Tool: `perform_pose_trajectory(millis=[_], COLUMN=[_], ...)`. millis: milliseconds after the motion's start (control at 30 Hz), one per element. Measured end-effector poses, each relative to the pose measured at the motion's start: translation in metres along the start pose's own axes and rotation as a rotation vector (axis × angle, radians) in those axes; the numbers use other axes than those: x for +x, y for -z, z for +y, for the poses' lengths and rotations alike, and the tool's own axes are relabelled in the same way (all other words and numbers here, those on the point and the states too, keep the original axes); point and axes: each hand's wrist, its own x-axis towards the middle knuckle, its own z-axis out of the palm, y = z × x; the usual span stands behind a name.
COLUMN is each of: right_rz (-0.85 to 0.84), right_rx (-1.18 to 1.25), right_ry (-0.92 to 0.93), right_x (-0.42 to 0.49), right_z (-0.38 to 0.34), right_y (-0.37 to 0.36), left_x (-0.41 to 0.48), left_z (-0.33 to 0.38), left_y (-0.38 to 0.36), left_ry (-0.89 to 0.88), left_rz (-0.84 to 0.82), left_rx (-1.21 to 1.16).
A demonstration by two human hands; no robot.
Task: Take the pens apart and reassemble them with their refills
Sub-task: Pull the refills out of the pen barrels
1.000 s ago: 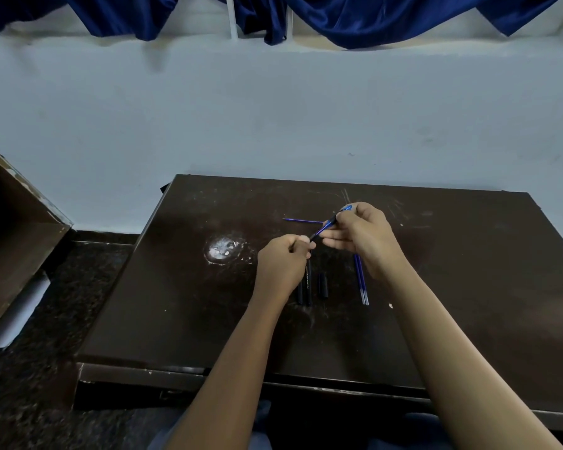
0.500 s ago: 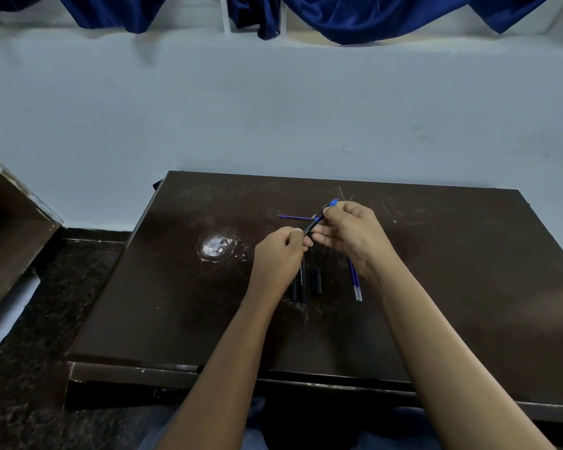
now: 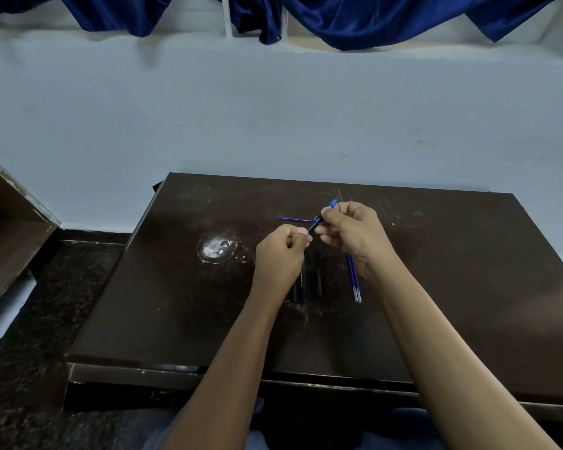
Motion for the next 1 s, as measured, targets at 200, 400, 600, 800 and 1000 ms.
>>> perform_pose_trajectory(millis=[200, 400, 600, 800, 1000], right_rz=[0.000, -0.017, -0.047, -0.059, -0.073], right_rx=[-0.011, -0.013, 0.032, 0.044, 0.027], right_ry=[0.037, 0.058, 0.009, -0.010, -0.027], right_x=[-0.003, -0.006, 0.002, 0.005, 0.004], right_z=[-0.003, -0.003, 0.004, 0.005, 0.010], right_y=[0.002, 0.007, 0.007, 0.007, 0.011], left_x=[0.000, -0.001, -0.003, -0.002, 0.000], left_z=[0.001, 0.000, 0.007, -0.002, -0.001], left_y=[0.001, 0.001, 0.000, -0.003, -0.002], left_ry=[0.017, -0.064, 0.118, 0.000, 0.038], left_rz=[0.003, 0.022, -0.011, 0.018, -0.035], left_rx=[-0.046, -0.021, -0.060, -0.041, 0.042])
